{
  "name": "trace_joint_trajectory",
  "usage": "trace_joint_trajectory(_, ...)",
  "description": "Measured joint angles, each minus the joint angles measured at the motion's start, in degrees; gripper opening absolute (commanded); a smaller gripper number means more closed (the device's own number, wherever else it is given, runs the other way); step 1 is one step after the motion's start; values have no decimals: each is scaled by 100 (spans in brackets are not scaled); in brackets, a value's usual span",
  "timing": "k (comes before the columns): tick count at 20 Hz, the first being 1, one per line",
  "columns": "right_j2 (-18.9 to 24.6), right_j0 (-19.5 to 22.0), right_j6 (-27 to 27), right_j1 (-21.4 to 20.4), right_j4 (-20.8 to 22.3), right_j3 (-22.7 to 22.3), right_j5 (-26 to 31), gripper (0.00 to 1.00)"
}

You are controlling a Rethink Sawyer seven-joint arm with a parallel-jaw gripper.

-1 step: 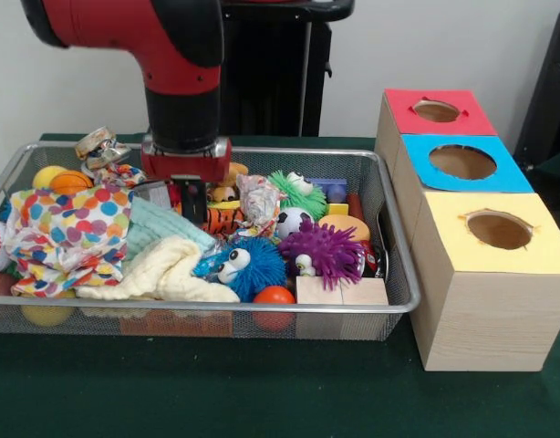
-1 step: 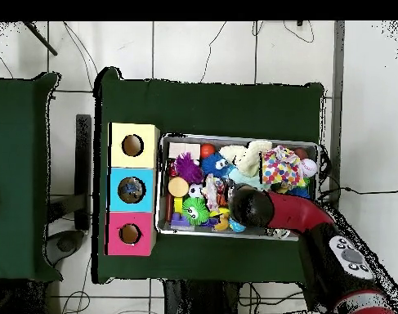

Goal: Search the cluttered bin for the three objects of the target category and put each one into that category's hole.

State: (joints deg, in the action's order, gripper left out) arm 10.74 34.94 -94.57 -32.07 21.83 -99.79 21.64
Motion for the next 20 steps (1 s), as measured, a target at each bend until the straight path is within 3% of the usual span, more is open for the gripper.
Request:
trace_joint_trajectory(5,0,0,0,-542,-202,-170,289,0)
trace_joint_trajectory(14,0,2,0,-790,-296,-178,302,0)
trace_joint_trajectory(15,0,7,0,-786,-306,-179,304,100)
trace_joint_trajectory(20,0,7,0,-782,-306,-180,303,100)
